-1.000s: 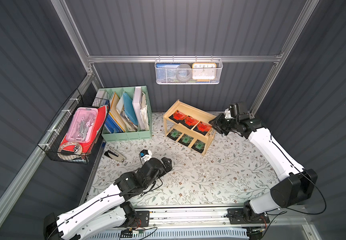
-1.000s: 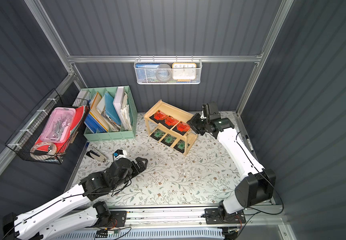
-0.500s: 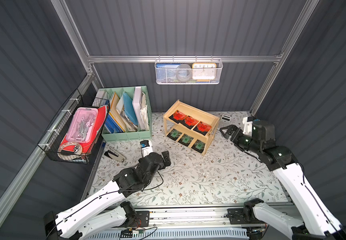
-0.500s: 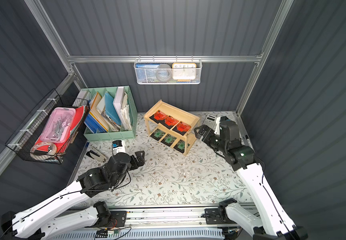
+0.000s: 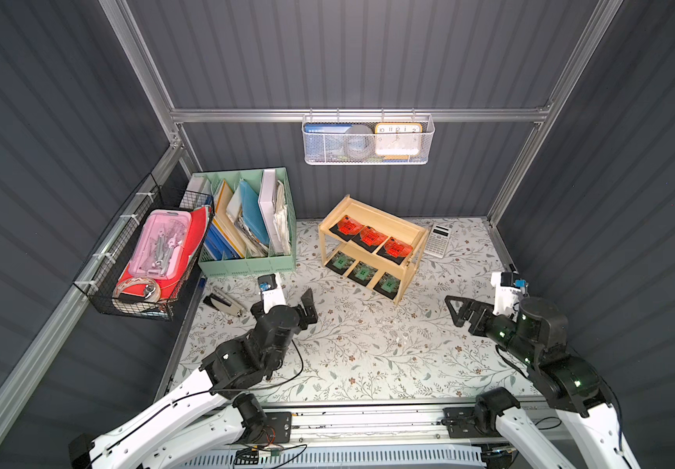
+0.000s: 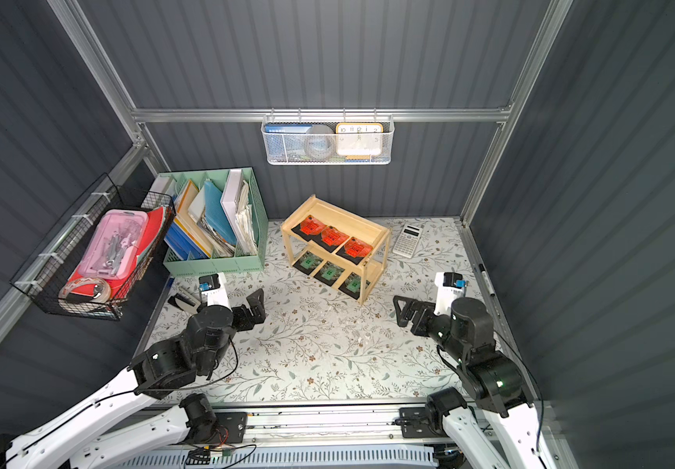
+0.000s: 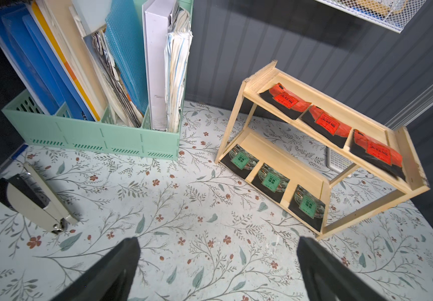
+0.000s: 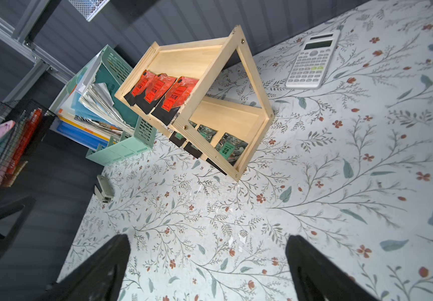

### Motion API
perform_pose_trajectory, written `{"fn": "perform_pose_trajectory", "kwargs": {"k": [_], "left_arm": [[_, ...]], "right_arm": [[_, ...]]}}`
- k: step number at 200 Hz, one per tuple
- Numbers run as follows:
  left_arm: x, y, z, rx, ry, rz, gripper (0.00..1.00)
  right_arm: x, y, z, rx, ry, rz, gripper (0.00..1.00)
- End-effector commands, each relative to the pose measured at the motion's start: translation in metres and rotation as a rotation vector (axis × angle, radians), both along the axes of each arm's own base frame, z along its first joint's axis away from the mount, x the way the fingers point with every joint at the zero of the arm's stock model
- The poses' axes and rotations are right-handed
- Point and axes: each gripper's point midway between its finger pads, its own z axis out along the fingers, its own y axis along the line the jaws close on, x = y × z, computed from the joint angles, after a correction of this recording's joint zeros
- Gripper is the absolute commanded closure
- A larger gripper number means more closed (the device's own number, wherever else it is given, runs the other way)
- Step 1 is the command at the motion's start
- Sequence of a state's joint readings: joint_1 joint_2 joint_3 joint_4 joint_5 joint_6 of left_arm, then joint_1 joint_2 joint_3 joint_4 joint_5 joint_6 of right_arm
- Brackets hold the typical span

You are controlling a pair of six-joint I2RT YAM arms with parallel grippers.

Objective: Place the tea bags on the shelf by color
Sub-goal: Reset both arms

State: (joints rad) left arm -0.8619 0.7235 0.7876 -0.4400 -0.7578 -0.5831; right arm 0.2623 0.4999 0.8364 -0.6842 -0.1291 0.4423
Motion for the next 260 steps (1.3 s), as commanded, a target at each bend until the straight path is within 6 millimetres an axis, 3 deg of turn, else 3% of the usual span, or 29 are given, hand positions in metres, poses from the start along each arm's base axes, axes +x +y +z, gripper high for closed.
{"fn": "perform_pose_trajectory", "kwargs": {"k": [1,51,69,86,129,176,219,260], "left_arm": [[0.000,0.011,0.004,0.092,-0.036,0.015,0.00],[0.005,0.016,0.013,0.301,-0.129,0.002,0.00],[0.006,0.021,0.014,0.348,-0.193,0.013,0.00],[0.005,0.034,0.006,0.369,-0.213,0.058,0.00],[0.014,0.058,-0.039,0.343,-0.157,0.109,0.00],[0.056,0.071,-0.080,0.318,-0.092,0.136,0.00],[0.100,0.118,-0.106,0.233,-0.115,0.234,0.00],[0.135,0.138,-0.127,0.234,-0.108,0.203,0.00]], "right_arm": [[-0.001,-0.007,-0.007,-0.106,-0.038,0.013,0.01],[0.010,-0.012,-0.020,-0.205,-0.094,0.013,0.01],[0.018,-0.025,-0.029,-0.246,-0.099,-0.064,0.01],[0.026,-0.034,-0.040,-0.277,-0.118,-0.119,0.01],[0.049,-0.053,-0.065,-0.329,-0.146,-0.254,0.01],[0.070,-0.053,-0.085,-0.418,-0.154,-0.243,0.01],[0.092,-0.068,-0.102,-0.427,-0.153,-0.301,0.01],[0.114,-0.082,-0.110,-0.418,-0.164,-0.330,0.01]]}}
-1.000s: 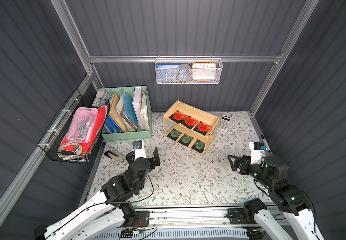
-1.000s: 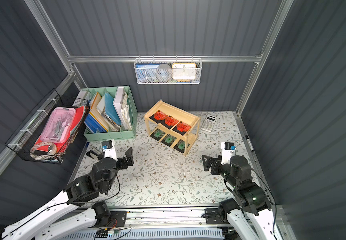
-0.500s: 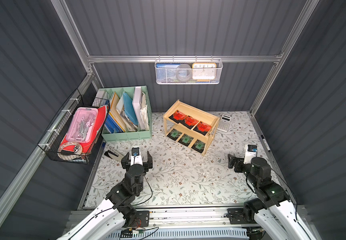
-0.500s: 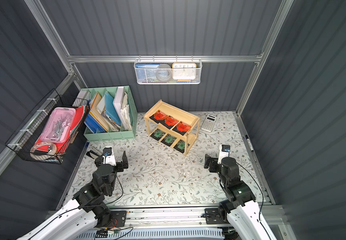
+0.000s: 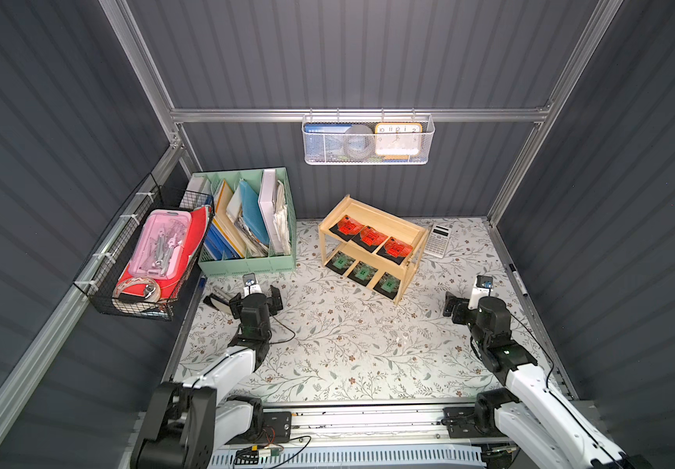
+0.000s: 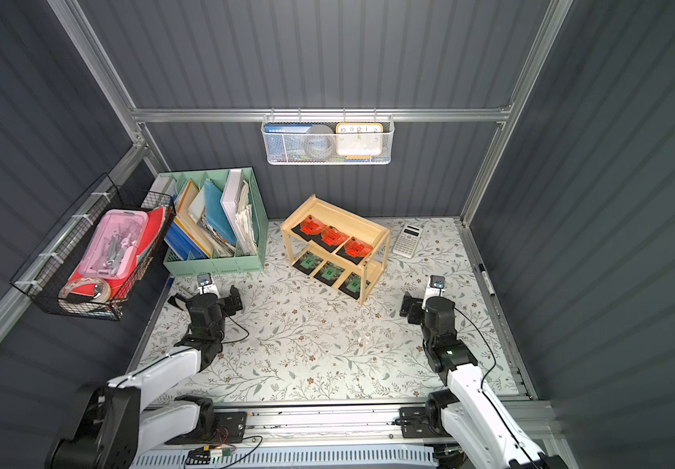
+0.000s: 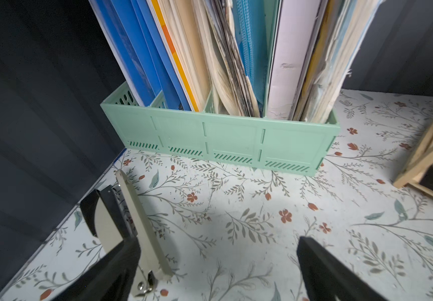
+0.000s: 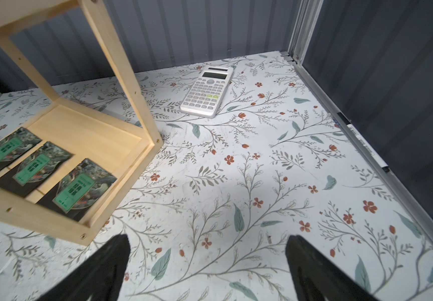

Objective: Place the tea bags on the shelf by color
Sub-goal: Reset both arms

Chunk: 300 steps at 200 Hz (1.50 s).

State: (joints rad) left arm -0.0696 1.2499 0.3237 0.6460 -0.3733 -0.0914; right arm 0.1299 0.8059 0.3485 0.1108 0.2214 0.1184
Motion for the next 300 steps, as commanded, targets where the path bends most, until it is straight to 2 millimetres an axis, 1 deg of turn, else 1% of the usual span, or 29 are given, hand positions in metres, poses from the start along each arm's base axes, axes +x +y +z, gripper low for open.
{"fn": "perform_pose_trajectory", "kwargs": {"k": [1,15,43,67,73,76,82,86,94,102,110,113,114,119,132,146,158,176,179,181,189,198,200,210,234,260,300], "left_arm": [[0.028,-0.005,0.027,-0.030,-0.150,-0.091,0.00],[0.037,-0.004,0.023,-0.044,-0.163,-0.119,0.00],[0.052,-0.007,-0.002,-0.043,-0.131,-0.174,0.00],[0.057,-0.009,-0.023,-0.052,-0.111,-0.202,0.00],[0.061,-0.009,-0.022,-0.051,-0.125,-0.211,0.00],[0.063,-0.010,-0.023,-0.053,-0.117,-0.217,0.00],[0.065,-0.010,-0.032,-0.063,-0.050,-0.220,0.00],[0.068,-0.009,-0.032,-0.068,-0.040,-0.220,0.00],[0.071,0.000,-0.031,-0.098,-0.064,-0.193,0.00],[0.072,0.009,-0.036,-0.131,-0.034,-0.165,0.00],[0.072,0.010,-0.034,-0.129,-0.041,-0.160,0.00],[0.072,0.010,-0.034,-0.132,-0.048,-0.161,0.00],[0.072,0.010,-0.033,-0.132,-0.050,-0.162,0.00],[0.072,0.010,-0.034,-0.132,-0.048,-0.163,0.00],[0.072,0.010,-0.035,-0.132,-0.036,-0.159,0.00],[0.071,0.017,-0.036,-0.133,-0.037,-0.117,0.00],[0.070,0.018,-0.035,-0.128,-0.038,-0.109,0.00],[0.070,0.018,-0.035,-0.129,-0.039,-0.109,0.00],[0.070,0.019,-0.035,-0.128,-0.038,-0.108,0.00],[0.070,0.019,-0.035,-0.127,-0.038,-0.106,0.00],[0.070,0.019,-0.035,-0.128,-0.040,-0.108,0.00],[0.071,0.018,-0.035,-0.130,-0.041,-0.109,0.00],[0.070,0.019,-0.035,-0.129,-0.039,-0.108,0.00],[0.071,0.019,-0.035,-0.126,-0.040,-0.107,0.00],[0.070,0.019,-0.035,-0.127,-0.040,-0.108,0.00],[0.071,0.018,-0.034,-0.130,-0.041,-0.114,0.00],[0.071,0.019,-0.035,-0.128,-0.040,-0.108,0.00]], "right_arm": [[0.017,-0.006,0.016,0.003,-0.095,-0.002,0.01],[0.024,-0.013,0.012,0.006,-0.095,-0.019,0.01],[0.032,-0.022,0.003,0.022,-0.088,-0.040,0.01],[0.039,-0.024,-0.004,0.021,-0.087,-0.035,0.01],[0.041,-0.024,-0.006,0.018,-0.086,-0.032,0.01],[0.043,-0.025,-0.007,0.018,-0.087,-0.032,0.01],[0.045,-0.026,-0.007,0.018,-0.090,-0.034,0.01],[0.047,-0.026,-0.008,0.019,-0.091,-0.032,0.01],[0.050,-0.026,-0.010,0.019,-0.090,-0.028,0.01],[0.053,-0.026,-0.012,0.017,-0.090,-0.028,0.01],[0.057,-0.027,-0.014,0.015,-0.088,-0.029,0.01],[0.059,-0.028,-0.011,0.014,-0.098,-0.030,0.01],[0.059,-0.028,-0.016,0.014,-0.085,-0.030,0.01],[0.062,-0.028,-0.022,0.016,-0.073,-0.028,0.01],[0.070,-0.028,-0.025,0.016,-0.082,-0.023,0.01],[0.080,-0.028,-0.028,0.012,-0.093,-0.017,0.01],[0.086,-0.024,-0.033,0.015,-0.083,0.007,0.01],[0.089,-0.018,-0.056,0.022,-0.038,0.044,0.01],[0.091,-0.017,-0.054,0.019,-0.063,0.051,0.01],[0.091,-0.017,-0.057,0.021,-0.067,0.054,0.01],[0.096,-0.015,-0.052,0.018,-0.122,0.066,0.01],[0.093,-0.017,-0.055,0.019,-0.070,0.053,0.01],[0.094,-0.017,-0.053,0.019,-0.073,0.053,0.01],[0.092,-0.017,-0.059,0.024,-0.009,0.052,0.01],[0.096,-0.016,-0.053,0.016,-0.110,0.059,0.01],[0.094,-0.017,-0.056,0.014,-0.060,0.058,0.01],[0.094,-0.017,-0.055,0.012,-0.075,0.060,0.01]]}}
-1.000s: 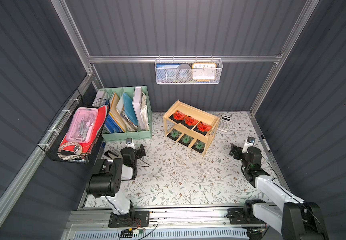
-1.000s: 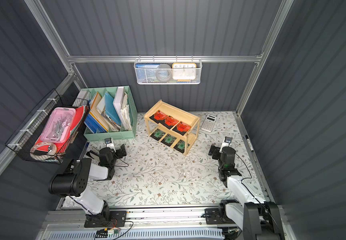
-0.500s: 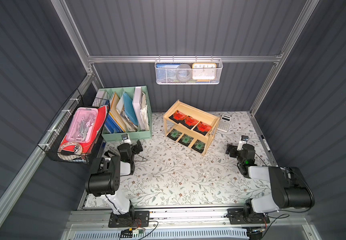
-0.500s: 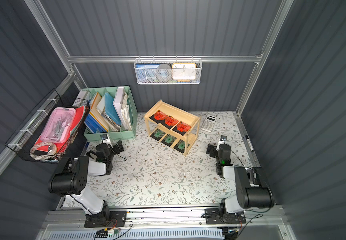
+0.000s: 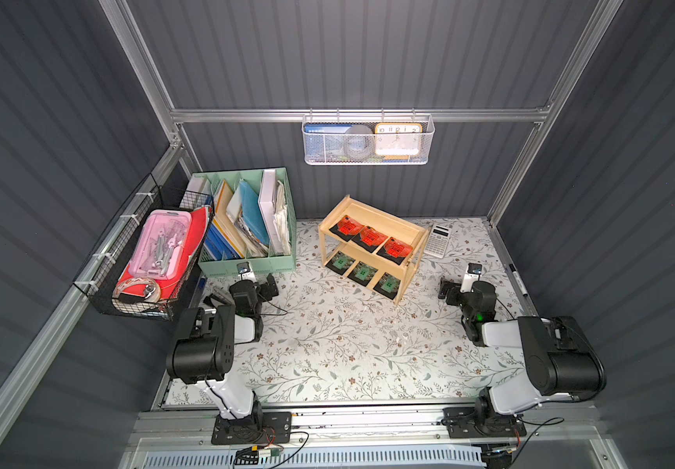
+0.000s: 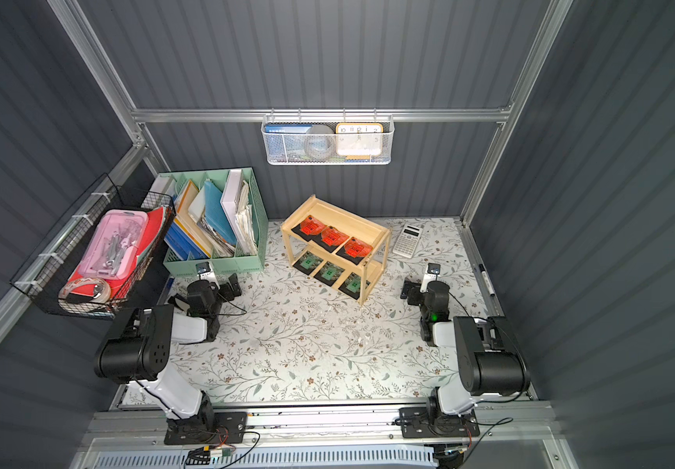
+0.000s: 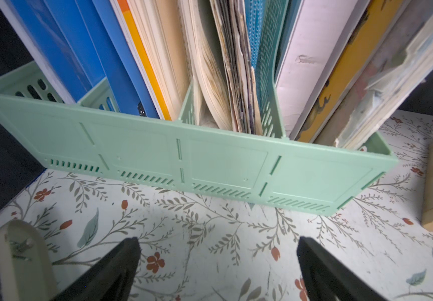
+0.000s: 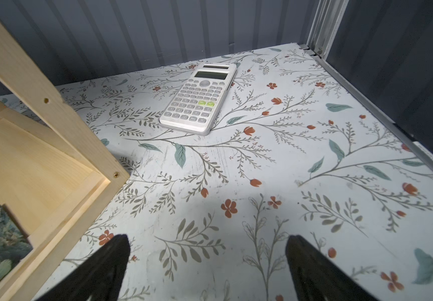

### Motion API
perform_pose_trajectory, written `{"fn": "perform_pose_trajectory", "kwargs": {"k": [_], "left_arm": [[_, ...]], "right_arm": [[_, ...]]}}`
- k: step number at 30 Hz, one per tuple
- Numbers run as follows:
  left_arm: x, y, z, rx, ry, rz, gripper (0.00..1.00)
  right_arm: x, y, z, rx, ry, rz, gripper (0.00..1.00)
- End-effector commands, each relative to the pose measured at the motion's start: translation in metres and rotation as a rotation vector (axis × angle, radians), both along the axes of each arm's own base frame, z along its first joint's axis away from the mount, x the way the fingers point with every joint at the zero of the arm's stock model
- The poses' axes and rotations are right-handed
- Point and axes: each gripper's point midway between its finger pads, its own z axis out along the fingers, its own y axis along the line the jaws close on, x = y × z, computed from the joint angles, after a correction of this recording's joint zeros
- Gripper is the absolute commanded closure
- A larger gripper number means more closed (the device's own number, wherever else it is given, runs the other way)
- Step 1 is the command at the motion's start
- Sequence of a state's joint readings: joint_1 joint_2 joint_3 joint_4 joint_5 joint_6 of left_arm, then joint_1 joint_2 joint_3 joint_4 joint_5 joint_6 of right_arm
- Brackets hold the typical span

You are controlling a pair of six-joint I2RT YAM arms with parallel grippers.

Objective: Place the tea bags on the shelf by color
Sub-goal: Reset both arms

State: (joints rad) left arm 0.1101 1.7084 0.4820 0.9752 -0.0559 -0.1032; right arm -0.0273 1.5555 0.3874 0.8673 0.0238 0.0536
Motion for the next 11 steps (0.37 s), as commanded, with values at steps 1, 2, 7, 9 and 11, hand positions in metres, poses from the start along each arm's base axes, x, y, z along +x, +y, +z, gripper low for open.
{"fn": "perform_pose_trajectory", "kwargs": {"k": [1,2,7,9,11], "left_arm": [[0.0009,0.0003,0.0021,-0.011,-0.005,0.007,0.00],[0.0010,0.0003,0.0023,-0.011,-0.006,0.007,0.00],[0.0036,-0.0017,0.0025,-0.017,-0.007,-0.005,0.00],[0.0036,-0.0008,0.0017,-0.015,-0.002,0.000,0.00],[0.0012,0.0016,0.0028,-0.006,-0.007,0.013,0.00]], "right_arm": [[0.0044,0.0001,0.0106,-0.009,-0.039,0.009,0.01],[0.0044,0.0000,0.0107,-0.008,-0.044,0.008,0.01],[0.0051,-0.0006,0.0111,-0.005,-0.056,0.004,0.01],[0.0049,-0.0008,0.0117,-0.006,-0.059,0.002,0.01],[0.0049,-0.0010,0.0118,-0.006,-0.059,0.002,0.01]]}}
